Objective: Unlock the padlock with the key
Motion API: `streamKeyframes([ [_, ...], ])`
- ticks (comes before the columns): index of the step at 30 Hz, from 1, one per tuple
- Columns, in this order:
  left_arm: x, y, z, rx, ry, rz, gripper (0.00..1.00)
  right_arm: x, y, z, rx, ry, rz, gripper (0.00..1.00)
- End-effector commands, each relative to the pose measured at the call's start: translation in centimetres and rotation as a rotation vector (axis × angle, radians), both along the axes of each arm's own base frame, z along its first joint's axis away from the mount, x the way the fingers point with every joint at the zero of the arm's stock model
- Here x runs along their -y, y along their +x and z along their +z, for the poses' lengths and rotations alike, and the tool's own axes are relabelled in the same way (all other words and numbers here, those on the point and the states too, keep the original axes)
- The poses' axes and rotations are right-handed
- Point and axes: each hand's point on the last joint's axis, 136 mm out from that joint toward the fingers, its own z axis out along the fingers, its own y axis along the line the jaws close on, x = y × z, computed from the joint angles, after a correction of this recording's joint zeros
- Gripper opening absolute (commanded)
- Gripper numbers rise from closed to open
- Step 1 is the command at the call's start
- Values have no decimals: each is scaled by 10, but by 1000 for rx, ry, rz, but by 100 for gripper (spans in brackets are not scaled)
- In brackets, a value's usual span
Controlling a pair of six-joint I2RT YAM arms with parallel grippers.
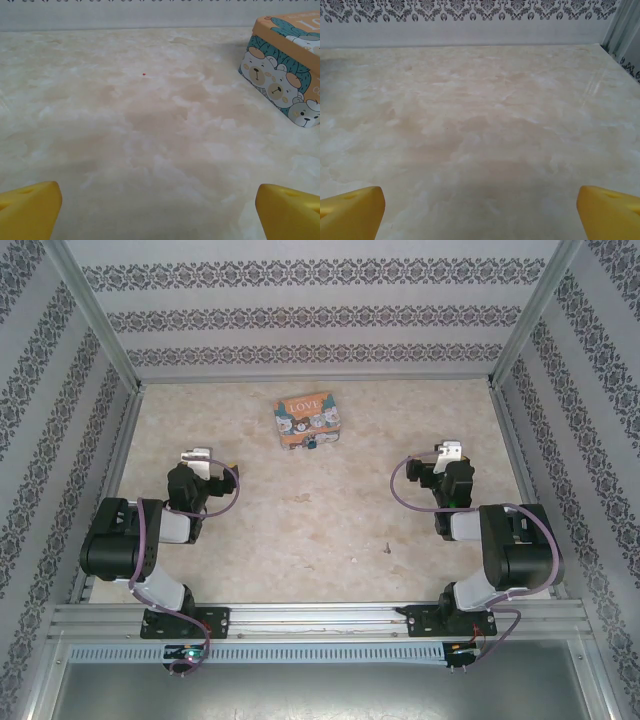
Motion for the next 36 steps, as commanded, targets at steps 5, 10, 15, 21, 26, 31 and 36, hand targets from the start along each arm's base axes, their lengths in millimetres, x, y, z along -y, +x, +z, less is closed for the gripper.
streamKeyframes([
  [5, -1, 4, 7, 16, 12, -15, 99, -1, 4, 8, 30, 11, -8, 98],
  [10, -1, 4, 6, 15, 11, -16, 99, -2, 4, 9, 30, 11, -7, 99],
  [15, -1, 4, 6, 14, 9, -14, 99, -2, 4, 9, 31, 11, -6, 98],
  [21, -10, 5, 6, 6, 12, 36, 99, -1, 4, 9, 32, 11, -8, 98],
  [26, -10, 5, 5, 4, 12, 38, 99, -1, 4, 9, 32, 11, -7, 98],
  [31, -15, 5, 6, 7, 11, 70, 99, -1, 4, 9, 30, 12, -7, 98],
  [36, -19, 0, 8, 39, 4, 102, 99, 2, 2, 10, 38, 13, -28, 98],
])
